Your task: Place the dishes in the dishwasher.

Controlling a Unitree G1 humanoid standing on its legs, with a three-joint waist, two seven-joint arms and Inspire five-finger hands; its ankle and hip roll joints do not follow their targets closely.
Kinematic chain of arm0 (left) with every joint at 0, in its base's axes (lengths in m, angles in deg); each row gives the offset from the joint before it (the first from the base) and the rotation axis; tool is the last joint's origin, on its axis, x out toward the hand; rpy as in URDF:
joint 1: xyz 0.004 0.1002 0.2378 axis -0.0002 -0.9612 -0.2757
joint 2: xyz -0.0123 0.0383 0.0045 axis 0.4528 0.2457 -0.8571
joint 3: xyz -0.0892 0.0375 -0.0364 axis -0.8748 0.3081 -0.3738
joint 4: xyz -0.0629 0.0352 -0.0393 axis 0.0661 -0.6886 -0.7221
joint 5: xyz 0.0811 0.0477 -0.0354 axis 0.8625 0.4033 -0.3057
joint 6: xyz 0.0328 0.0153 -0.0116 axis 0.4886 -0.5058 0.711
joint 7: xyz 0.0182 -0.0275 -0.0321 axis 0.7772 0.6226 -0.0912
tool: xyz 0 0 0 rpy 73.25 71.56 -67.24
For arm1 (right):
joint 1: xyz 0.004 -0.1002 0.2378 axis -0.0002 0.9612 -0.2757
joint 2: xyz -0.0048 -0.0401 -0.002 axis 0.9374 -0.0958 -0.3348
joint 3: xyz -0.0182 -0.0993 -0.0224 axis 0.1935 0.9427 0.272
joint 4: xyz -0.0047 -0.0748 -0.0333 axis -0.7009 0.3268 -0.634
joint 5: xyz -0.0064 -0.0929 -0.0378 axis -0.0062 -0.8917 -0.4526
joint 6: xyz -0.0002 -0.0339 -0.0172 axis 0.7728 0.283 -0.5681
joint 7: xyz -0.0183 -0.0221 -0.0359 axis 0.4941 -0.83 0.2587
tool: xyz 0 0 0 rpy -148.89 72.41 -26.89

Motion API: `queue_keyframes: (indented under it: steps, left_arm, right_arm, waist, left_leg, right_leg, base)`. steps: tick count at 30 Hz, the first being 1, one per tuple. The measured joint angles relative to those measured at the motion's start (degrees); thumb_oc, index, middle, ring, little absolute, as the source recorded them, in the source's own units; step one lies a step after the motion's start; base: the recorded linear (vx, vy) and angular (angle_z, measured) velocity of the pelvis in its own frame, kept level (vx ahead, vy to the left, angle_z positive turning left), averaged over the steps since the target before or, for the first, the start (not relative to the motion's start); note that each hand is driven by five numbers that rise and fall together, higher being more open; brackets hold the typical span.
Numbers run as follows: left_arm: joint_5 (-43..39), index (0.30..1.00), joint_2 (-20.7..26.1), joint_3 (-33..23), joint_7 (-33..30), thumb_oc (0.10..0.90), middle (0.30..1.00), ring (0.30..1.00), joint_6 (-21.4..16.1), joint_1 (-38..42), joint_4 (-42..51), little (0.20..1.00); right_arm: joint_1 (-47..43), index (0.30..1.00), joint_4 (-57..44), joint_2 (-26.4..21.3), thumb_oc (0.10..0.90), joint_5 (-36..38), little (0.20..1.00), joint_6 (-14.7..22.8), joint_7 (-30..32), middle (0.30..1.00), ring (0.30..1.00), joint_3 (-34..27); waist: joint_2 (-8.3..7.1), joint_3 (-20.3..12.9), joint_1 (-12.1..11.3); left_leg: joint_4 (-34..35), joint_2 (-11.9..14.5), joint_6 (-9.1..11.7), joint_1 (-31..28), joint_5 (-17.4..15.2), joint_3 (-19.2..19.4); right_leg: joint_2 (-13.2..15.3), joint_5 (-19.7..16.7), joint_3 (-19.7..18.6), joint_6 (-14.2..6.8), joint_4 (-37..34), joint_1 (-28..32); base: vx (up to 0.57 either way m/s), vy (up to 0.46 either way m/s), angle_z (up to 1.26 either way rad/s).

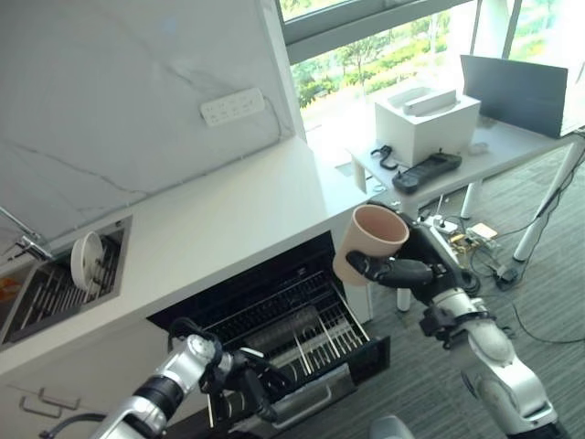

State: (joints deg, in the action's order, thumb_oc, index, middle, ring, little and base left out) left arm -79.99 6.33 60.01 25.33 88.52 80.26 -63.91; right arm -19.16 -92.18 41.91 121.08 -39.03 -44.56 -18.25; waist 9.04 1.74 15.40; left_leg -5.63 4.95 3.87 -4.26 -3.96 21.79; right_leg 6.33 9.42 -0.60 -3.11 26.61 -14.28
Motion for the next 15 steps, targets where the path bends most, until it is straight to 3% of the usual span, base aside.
queue_keyframes:
  steps: [7, 9, 11, 13, 14, 15]
  left_arm:
    - [-6.68, 0.9, 1.47, -0.82, -2.55, 0.8, 0.9, 0.9, 0.91, -0.62, 3.24, 0.9]
    - [-15.35, 0.9, 1.39, -4.63, -9.29, 0.8, 0.9, 0.9, 1.55, -4.38, 9.5, 0.9]
    - [-25.59, 0.9, -3.2, -12.21, -17.44, 0.8, 0.9, 0.9, 0.65, -9.69, 16.83, 0.9]
    - [-33.13, 0.9, -10.14, -19.95, -27.4, 0.8, 0.9, 0.9, -3.14, -13.89, 22.43, 0.9]
    - [-33.85, 0.9, -10.87, -20.82, -28.79, 0.8, 0.9, 0.9, -3.71, -14.2, 22.94, 0.9]
    - [-35.97, 0.9, -14.14, -24.66, -35.22, 0.8, 0.9, 0.9, -8.1, -15.28, 23.75, 0.9]
  right_arm:
    - [0.01, 0.3, 0.02, -0.01, 0.4, -0.08, 0.3, 0.25, 0.08, 0.3, 0.3, -0.13]
    - [0.1, 0.3, 0.02, 0.36, 0.4, -0.17, 0.3, 0.72, 0.34, 0.3, 0.3, -0.34]
    - [1.39, 0.3, 0.01, 1.2, 0.4, -0.77, 0.3, 1.05, 0.67, 0.3, 0.3, -1.36]
    - [2.96, 0.3, 0.04, 3.68, 0.4, -2.72, 0.3, 1.18, 0.76, 0.3, 0.3, -3.6]
    - [2.96, 0.3, 0.08, 4.04, 0.4, -2.93, 0.3, 1.18, 0.76, 0.3, 0.3, -3.86]
    - [2.98, 0.3, 0.09, 5.37, 0.4, -4.01, 0.3, 1.4, 1.06, 0.3, 0.3, -4.66]
  waist:
    - [0.47, 2.05, -1.0]
    - [0.01, 2.45, -2.15]
    - [-0.98, 3.17, -4.65]
    - [-2.75, 4.17, -6.32]
    - [-2.95, 4.3, -6.53]
    - [-3.94, 4.91, -8.48]
  left_leg:
    - [0.02, -0.31, -0.29, -0.24, -0.19, -0.93]
    - [-0.26, -0.4, -0.27, 0.27, -0.18, -1.71]
    - [-0.38, -0.45, -0.13, 0.28, -0.09, -2.36]
    - [-1.16, -0.34, 0.12, 1.39, 0.07, -4.09]
    - [-1.31, -0.34, 0.14, 1.56, 0.2, -4.38]
    - [-1.62, 0.01, 0.03, 2.79, 0.29, -5.56]
  right_leg:
    - [0.63, 0.43, 0.87, -0.43, -0.09, 0.86]
    - [1.25, 0.86, 1.49, -0.73, 0.24, 0.8]
    - [1.65, 1.26, 2.1, -0.63, 0.89, 0.99]
    - [1.94, 1.91, 3.22, -0.46, 1.52, 0.83]
    - [1.94, 1.84, 3.47, -0.37, 1.53, 0.8]
    - [2.01, 2.07, 4.64, -0.02, 1.92, 0.71]
  base:
    - [-0.01, -0.001, 0.08]
    - [-0.01, -0.018, 0.17]
    - [-0.04, -0.062, 0.21]
    - [-0.04, -0.099, 0.35]
    - [-0.02, -0.099, 0.41]
    - [0.0, -0.127, 0.39]
